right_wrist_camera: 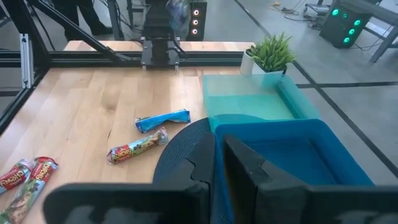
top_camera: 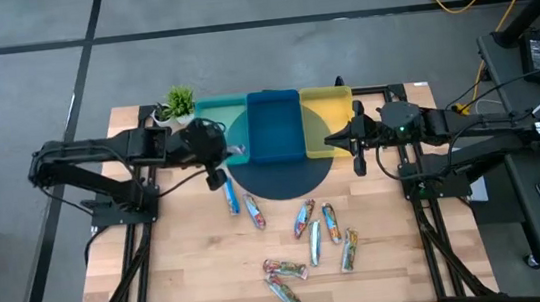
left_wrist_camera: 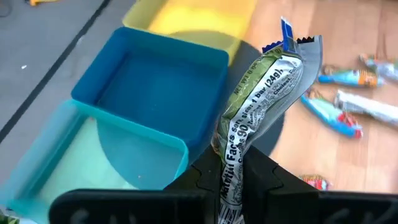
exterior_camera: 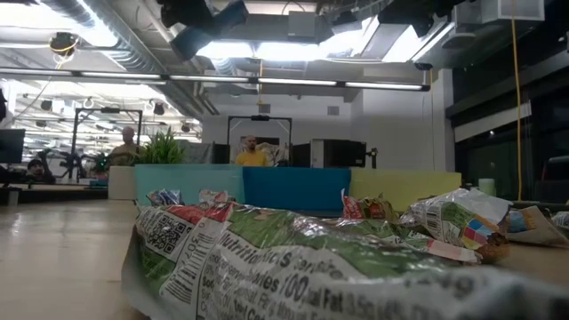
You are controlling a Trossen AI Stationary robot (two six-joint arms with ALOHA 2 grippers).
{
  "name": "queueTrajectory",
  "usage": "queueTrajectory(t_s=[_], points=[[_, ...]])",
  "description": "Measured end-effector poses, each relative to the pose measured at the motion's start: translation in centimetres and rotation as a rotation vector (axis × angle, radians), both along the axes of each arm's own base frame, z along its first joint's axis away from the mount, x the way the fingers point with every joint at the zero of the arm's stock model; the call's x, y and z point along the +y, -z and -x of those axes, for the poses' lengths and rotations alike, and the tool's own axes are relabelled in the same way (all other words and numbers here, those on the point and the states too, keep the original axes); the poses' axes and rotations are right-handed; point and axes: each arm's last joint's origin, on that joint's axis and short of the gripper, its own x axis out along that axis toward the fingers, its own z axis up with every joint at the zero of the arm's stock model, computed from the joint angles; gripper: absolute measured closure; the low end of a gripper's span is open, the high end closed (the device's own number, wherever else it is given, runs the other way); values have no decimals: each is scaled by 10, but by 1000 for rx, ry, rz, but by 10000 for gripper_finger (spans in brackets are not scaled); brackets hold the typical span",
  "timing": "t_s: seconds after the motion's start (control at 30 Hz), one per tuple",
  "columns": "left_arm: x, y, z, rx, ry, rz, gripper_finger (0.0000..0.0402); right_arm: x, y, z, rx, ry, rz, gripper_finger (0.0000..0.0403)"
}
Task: Pick and place Granola Bars by type
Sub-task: Put the left blue granola bar into the light blue bin
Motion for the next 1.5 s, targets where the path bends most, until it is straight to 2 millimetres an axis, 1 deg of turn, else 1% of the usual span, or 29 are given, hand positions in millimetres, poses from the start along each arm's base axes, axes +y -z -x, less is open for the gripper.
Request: queueTrajectory(t_s=[0.07,0.2,0.37,0.53,0.67,0.83,0.97,1.03,1.27,1.37,1.5], points=[[6,-2,3,-12,-35,-8,379,0,0,0,3,4,19,369],[26,-7,11,-36,-161,-50,379,0,0,0,7,-3,47,369],[57,-9,19,-42,-312,-60,379,-1,0,0,16,-18,96,369],[90,-4,24,-36,-425,-26,379,-2,0,0,24,21,133,369],[109,-3,24,-81,-428,17,379,-2,0,0,25,32,140,369],[122,2,20,-63,-397,18,379,-2,0,0,24,33,138,369],[134,12,15,1,-395,4,379,-2,0,0,20,40,116,369],[142,21,10,42,-390,8,379,-2,0,0,20,40,115,369],[169,61,-10,185,-331,87,377,-2,0,0,19,40,112,369],[177,77,-17,228,-301,136,377,-2,0,0,19,40,111,369],[186,94,-22,279,-297,163,379,-2,0,0,14,49,87,369]])
